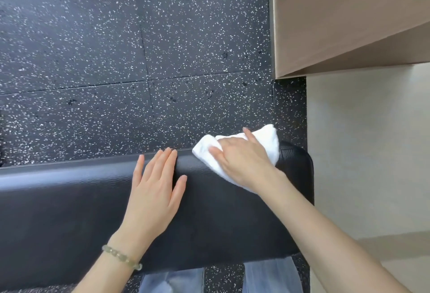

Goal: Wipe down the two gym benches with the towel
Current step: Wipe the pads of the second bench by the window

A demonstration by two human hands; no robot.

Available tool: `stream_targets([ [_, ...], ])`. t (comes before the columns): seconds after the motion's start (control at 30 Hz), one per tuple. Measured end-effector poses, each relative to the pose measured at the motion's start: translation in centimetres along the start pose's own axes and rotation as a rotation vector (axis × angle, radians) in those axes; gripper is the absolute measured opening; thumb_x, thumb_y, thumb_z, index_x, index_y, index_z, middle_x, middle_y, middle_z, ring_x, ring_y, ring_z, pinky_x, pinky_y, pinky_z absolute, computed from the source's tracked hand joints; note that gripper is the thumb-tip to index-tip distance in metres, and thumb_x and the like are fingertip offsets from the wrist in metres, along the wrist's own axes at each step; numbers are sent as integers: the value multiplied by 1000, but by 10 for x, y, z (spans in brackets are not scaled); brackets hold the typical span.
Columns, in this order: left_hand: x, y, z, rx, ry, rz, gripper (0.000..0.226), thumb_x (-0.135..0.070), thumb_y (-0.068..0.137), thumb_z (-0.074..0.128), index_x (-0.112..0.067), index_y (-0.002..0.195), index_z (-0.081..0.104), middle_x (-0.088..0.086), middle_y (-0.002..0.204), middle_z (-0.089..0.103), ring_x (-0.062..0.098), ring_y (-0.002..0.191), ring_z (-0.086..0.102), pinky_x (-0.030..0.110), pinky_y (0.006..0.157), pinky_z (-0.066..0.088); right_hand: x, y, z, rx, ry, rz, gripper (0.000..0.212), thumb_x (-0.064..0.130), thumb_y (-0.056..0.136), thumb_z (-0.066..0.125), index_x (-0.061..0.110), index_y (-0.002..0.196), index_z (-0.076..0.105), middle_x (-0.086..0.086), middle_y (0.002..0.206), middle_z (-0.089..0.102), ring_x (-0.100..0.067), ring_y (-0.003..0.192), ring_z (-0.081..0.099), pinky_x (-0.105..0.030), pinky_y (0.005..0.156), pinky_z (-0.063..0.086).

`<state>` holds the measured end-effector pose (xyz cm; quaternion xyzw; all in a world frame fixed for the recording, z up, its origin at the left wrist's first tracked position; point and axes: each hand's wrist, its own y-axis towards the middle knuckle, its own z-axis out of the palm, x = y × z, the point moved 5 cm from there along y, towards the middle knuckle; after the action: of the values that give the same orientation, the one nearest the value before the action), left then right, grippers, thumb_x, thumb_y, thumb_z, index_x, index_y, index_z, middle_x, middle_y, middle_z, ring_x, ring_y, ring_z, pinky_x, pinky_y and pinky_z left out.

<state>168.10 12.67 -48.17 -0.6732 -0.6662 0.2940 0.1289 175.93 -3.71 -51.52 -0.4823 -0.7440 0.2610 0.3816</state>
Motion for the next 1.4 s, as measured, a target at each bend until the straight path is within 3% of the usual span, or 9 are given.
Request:
stream_targets([
  [0.07,10,-2,-2,4,7,-3,58,-42,95,26,-6,137,44,9,143,45,23,135,37,43,117,9,-16,-8,-5,36,30,48,53,44,100,15,22,129,53,4,130,58,-13,124,47,-42,117,0],
  [0.2,36,-5,-9,-25,24,-48,60,-42,94,29,-3,135,46,11,142,46,26,133,39,45,115,13,-48,-19,-11,2,10,251,56,45,94,8,26,103,60,5,106,67,-15,111,55,-48,115,0],
  [0.43,68,-8,-8,14,68,-83,64,-46,93,27,-1,134,47,15,139,49,29,130,42,47,114,15,72,20,2,30,32,56,51,42,102,17,16,128,53,-1,130,58,-18,124,48,-46,115,-2],
  [0.7,87,-13,-10,48,75,-116,68,-50,93,24,0,135,46,15,139,48,30,131,42,48,114,15,-12,-14,-15,25,17,387,49,40,98,17,20,108,60,4,112,64,-17,111,54,-52,115,4],
  [0.8,87,-17,-10,44,71,-128,68,-49,94,23,0,135,46,14,139,48,29,131,42,48,114,16,35,8,-6,67,-55,215,41,34,98,20,22,114,57,4,118,61,-21,110,55,-56,110,11],
  [0.93,85,-18,-11,22,70,-145,66,-46,92,27,1,134,47,15,138,49,29,130,42,49,113,19,91,23,3,42,49,32,49,40,101,17,17,133,48,3,138,51,-17,127,43,-49,115,1],
  [1.13,81,-20,-13,25,81,-164,68,-48,94,22,1,134,47,15,138,49,30,130,42,49,113,19,29,-4,-6,-48,-22,129,47,40,101,18,21,132,49,8,131,55,-12,125,44,-46,115,-8],
  [1.3,73,-21,-12,42,47,-216,75,-54,96,12,2,134,46,18,138,48,33,130,41,46,110,21,64,7,3,-56,37,67,55,42,100,10,18,135,46,1,137,51,-20,129,40,-39,112,13],
  [1.4,66,-20,-10,47,24,-254,74,-53,95,16,3,134,46,20,138,48,37,130,41,47,110,21,67,2,0,-22,65,-11,50,42,103,17,18,140,40,1,143,45,-20,133,34,-38,110,14],
])
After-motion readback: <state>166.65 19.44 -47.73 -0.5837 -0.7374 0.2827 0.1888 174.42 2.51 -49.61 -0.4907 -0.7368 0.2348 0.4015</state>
